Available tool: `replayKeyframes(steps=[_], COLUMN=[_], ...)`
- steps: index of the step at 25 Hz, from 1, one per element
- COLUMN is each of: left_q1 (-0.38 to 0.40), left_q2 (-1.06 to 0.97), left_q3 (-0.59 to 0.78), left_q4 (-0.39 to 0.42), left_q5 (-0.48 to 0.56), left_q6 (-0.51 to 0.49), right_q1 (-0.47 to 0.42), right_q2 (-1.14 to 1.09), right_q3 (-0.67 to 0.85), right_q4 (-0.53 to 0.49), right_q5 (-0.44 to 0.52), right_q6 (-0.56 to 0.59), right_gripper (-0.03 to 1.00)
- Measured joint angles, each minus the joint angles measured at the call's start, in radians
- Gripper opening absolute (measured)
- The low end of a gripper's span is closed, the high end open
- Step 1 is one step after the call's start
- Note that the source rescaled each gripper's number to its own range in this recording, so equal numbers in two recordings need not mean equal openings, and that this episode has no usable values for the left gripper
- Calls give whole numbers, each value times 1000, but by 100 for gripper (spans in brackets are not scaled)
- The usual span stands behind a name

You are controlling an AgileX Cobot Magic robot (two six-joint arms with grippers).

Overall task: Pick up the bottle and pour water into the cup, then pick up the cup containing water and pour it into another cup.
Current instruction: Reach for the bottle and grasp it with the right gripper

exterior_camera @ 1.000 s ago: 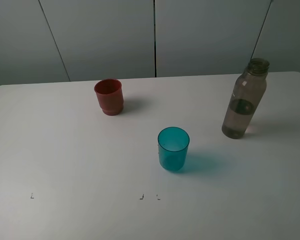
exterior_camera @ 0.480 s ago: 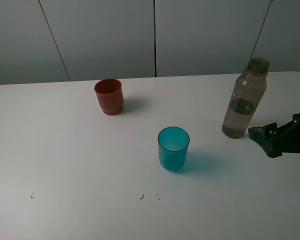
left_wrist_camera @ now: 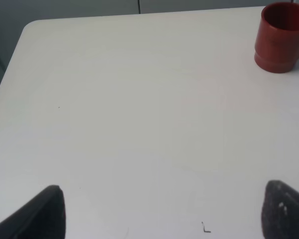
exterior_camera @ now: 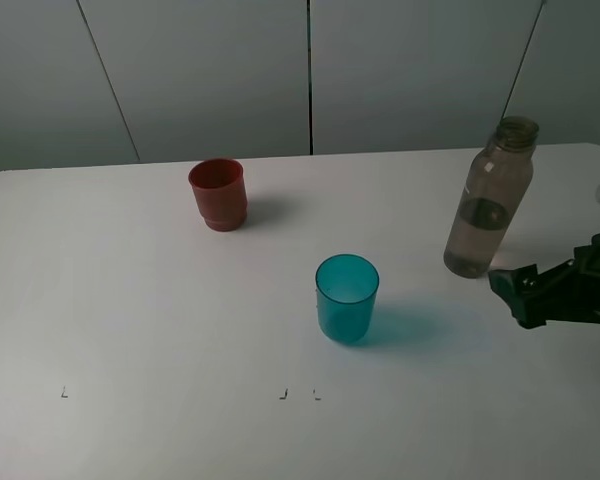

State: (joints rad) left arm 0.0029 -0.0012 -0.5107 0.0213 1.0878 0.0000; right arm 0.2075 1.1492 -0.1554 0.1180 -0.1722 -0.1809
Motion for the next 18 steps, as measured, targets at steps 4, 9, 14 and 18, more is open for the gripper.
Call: replayKeyframes(steps=[4,9,14,18], left_q1=[0,0,0,0], left_q2=[0,0,0,0], left_q3=[0,0,0,0], left_q4=[0,0,0,0], left_q5=[0,0,0,0], left_q6=[0,0,0,0], right_q1=[0,0,0,0], right_q2=[112,275,445,556], right_q3=[0,0,0,0], right_q4=[0,0,-2,-20], right_q5=[-88,-253,-481,-617], right_q6=[12,22,98,129], right_gripper=[100,100,100,100])
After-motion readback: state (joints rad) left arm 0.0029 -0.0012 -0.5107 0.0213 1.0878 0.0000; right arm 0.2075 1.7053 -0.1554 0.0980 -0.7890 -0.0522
